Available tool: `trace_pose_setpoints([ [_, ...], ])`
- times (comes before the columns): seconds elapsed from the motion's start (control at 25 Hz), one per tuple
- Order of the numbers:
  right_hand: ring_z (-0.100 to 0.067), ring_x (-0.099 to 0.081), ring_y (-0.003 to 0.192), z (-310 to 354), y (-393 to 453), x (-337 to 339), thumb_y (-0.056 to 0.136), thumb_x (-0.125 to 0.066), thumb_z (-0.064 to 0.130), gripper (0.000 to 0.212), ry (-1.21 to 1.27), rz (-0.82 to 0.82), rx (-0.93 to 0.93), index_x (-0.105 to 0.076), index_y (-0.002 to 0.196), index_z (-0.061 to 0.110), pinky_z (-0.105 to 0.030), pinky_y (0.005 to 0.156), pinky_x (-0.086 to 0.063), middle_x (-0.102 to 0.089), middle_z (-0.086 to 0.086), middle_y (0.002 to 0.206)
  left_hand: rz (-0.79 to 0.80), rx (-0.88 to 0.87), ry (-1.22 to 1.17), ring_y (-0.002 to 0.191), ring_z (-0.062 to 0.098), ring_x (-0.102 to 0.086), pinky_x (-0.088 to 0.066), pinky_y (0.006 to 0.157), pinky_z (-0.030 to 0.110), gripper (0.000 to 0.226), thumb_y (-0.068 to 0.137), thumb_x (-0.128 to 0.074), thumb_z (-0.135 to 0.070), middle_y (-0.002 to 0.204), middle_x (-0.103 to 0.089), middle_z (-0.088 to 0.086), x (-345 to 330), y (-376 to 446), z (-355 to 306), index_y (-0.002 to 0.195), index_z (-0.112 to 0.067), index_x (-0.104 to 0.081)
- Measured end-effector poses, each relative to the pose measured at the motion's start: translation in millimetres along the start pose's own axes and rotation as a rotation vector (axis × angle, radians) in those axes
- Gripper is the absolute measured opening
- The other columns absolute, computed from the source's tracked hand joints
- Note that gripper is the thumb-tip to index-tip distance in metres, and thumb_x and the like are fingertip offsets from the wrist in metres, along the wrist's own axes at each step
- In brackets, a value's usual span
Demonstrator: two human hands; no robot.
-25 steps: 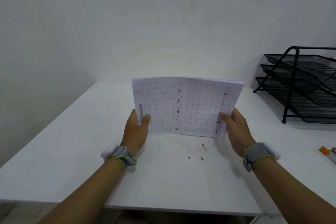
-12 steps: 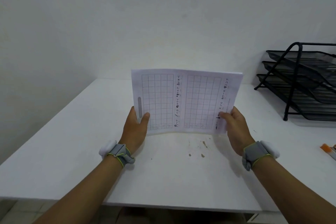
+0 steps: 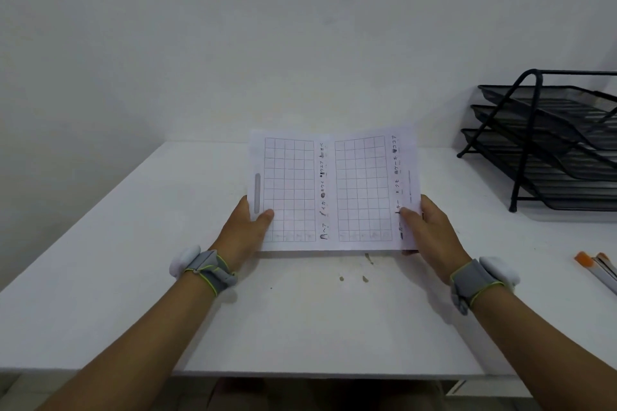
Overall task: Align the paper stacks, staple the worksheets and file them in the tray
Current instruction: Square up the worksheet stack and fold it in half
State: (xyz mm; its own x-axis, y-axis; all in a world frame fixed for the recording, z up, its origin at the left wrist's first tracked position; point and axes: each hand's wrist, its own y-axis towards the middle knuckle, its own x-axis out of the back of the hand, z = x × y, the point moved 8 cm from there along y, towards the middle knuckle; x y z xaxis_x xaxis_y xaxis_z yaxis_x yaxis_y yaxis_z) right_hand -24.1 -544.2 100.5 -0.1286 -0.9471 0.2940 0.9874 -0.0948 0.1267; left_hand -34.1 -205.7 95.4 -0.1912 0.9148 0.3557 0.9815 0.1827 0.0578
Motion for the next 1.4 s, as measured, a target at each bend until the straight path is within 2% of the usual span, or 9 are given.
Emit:
trace_pose_setpoints([
  [0.08,-0.020,-0.067,0.085,-1.8,-2.0,4.3,0.103,-0.044,0.029,0.015,0.038,0.008,-0.037,-0.057,0.104,0.037,-0.033,0.053,-0.058,-0.067,0.012,0.108,0.037,0.052,-0.017,0.101,0.022,-0.056,-0.046,0.088,0.032,0.035,0.097,-0.054,-0.033,0.118,-0.057,0.003,-4.5,3.6,-0.8,0.128,-0.016,-0.046],
  [0.24,-0.021,-0.064,0.083,-4.5,-3.9,10.3,0.103,-0.043,0.026,0.017,0.111,-0.009,-0.102,-0.057,0.106,0.034,-0.026,0.047,-0.049,-0.067,0.008,0.109,0.121,0.145,-0.004,0.094,0.026,-0.060,-0.052,0.079,0.036,0.032,0.097,-0.054,-0.034,0.111,-0.062,0.005,-9.3,5.2,-0.3,0.123,-0.014,-0.052],
  [0.32,-0.021,-0.063,0.085,-5.7,-3.7,12.7,0.103,-0.044,0.025,0.017,0.155,-0.028,-0.130,-0.057,0.107,0.035,-0.025,0.047,-0.047,-0.066,0.007,0.111,0.154,0.209,-0.184,0.087,0.024,-0.062,-0.057,0.065,0.037,0.025,0.096,-0.057,-0.033,0.109,-0.066,0.006,-10.2,-2.6,5.7,0.115,-0.016,-0.058],
  [0.44,-0.021,-0.061,0.087,-6.9,-3.5,17.3,0.103,-0.044,0.023,0.018,0.214,-0.061,-0.153,-0.057,0.107,0.034,-0.024,0.046,-0.046,-0.065,0.005,0.114,0.158,0.267,-0.503,0.073,0.016,-0.063,-0.049,0.048,0.028,0.018,0.094,-0.062,-0.028,0.105,-0.068,0.004,-16.4,-18.5,17.9,0.110,-0.019,-0.063],
  [0.56,-0.024,-0.062,0.092,-8.0,-3.6,15.2,0.102,-0.044,0.023,0.019,0.233,-0.068,-0.164,-0.056,0.113,0.032,-0.023,0.045,-0.045,-0.064,0.003,0.118,0.078,0.273,-0.698,0.067,0.012,-0.063,-0.048,0.048,0.027,0.015,0.093,-0.062,-0.027,0.096,-0.068,0.002,-23.5,-27.6,24.6,0.105,-0.019,-0.065],
  [0.68,-0.027,-0.064,0.099,-8.8,-5.6,8.8,0.103,-0.044,0.025,0.018,0.256,-0.064,-0.178,-0.056,0.111,0.036,-0.025,0.047,-0.045,-0.065,0.006,0.121,0.064,0.275,-0.855,0.061,0.012,-0.063,-0.047,0.047,0.027,0.015,0.091,-0.065,-0.027,0.085,-0.068,0.000,-38.5,-32.8,18.2,0.104,-0.019,-0.066],
  [0.96,-0.026,-0.066,0.100,0.1,-11.5,-3.1,0.103,-0.043,0.027,0.019,0.278,-0.039,-0.161,-0.056,0.115,0.035,-0.024,0.048,-0.047,-0.067,0.007,0.119,0.185,0.159,-0.749,0.057,0.012,-0.058,-0.045,0.044,0.027,0.021,0.091,-0.064,-0.029,0.075,-0.066,0.002,-84.4,-41.4,-15.8,0.107,-0.017,-0.066],
  [1.16,-0.026,-0.067,0.093,9.8,-13.4,-0.6,0.103,-0.043,0.025,0.020,0.272,-0.029,-0.119,-0.057,0.107,0.040,-0.029,0.050,-0.048,-0.069,0.005,0.114,0.330,0.108,-0.563,0.050,0.013,-0.051,-0.042,0.043,0.027,0.037,0.100,-0.047,-0.038,0.060,-0.056,0.003,-106.4,-43.3,-32.5,0.110,-0.007,-0.065],
  [1.4,-0.024,-0.068,0.088,-3.1,-13.3,18.0,0.101,-0.048,0.027,0.016,0.254,-0.073,-0.158,-0.062,0.105,0.032,-0.029,0.050,-0.051,-0.072,0.002,0.109,0.349,0.080,-0.504,0.049,0.013,-0.042,-0.043,0.044,0.027,0.044,0.102,-0.043,-0.037,0.058,-0.048,0.001,-123.6,-36.4,-36.0,0.119,0.000,-0.059],
])
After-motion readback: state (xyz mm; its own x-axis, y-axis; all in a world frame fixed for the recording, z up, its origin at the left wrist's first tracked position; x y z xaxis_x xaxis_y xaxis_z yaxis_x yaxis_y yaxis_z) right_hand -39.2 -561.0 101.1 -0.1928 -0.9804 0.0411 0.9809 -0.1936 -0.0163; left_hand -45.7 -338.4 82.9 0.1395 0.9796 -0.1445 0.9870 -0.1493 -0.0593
